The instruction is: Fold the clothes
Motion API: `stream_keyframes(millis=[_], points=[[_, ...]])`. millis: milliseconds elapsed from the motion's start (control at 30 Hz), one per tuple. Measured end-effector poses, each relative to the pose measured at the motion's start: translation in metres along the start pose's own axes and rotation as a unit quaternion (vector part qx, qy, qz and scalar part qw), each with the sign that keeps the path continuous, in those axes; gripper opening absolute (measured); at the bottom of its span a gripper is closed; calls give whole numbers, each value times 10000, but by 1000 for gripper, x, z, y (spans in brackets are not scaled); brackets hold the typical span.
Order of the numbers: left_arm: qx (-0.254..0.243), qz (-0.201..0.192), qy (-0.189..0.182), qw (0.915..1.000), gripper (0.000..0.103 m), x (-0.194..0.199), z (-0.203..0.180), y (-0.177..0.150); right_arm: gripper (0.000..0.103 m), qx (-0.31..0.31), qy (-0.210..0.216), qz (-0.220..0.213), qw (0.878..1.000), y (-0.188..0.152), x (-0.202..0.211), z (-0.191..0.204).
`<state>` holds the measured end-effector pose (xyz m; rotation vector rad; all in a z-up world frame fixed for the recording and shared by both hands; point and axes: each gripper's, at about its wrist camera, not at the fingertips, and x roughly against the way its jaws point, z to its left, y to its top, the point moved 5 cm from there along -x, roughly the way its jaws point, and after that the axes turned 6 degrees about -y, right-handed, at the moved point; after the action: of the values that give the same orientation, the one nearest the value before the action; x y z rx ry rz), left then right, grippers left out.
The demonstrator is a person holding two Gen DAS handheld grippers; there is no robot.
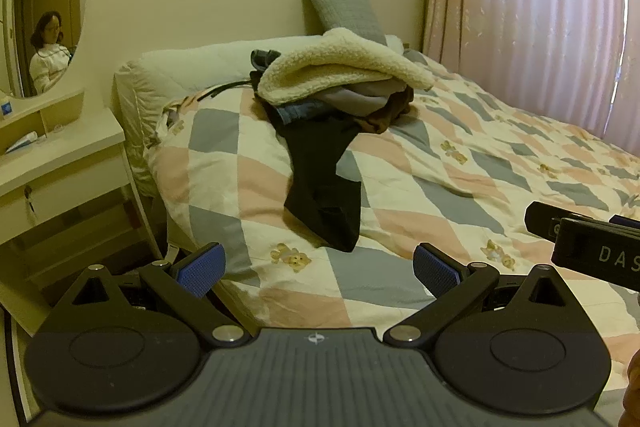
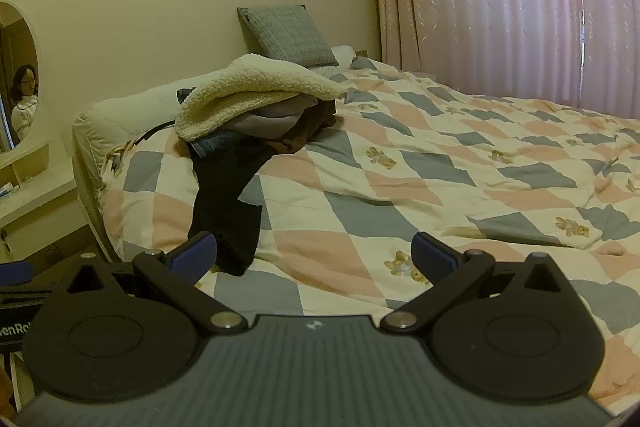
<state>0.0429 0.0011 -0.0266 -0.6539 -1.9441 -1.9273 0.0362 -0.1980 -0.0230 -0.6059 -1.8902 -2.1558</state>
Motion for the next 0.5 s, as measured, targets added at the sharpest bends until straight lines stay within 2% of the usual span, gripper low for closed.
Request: stream_keyframes(millis=[500], points=[[331,87,-101,9994,103,-12,14,8,103,146,17,154,9998,-4,-20,6]])
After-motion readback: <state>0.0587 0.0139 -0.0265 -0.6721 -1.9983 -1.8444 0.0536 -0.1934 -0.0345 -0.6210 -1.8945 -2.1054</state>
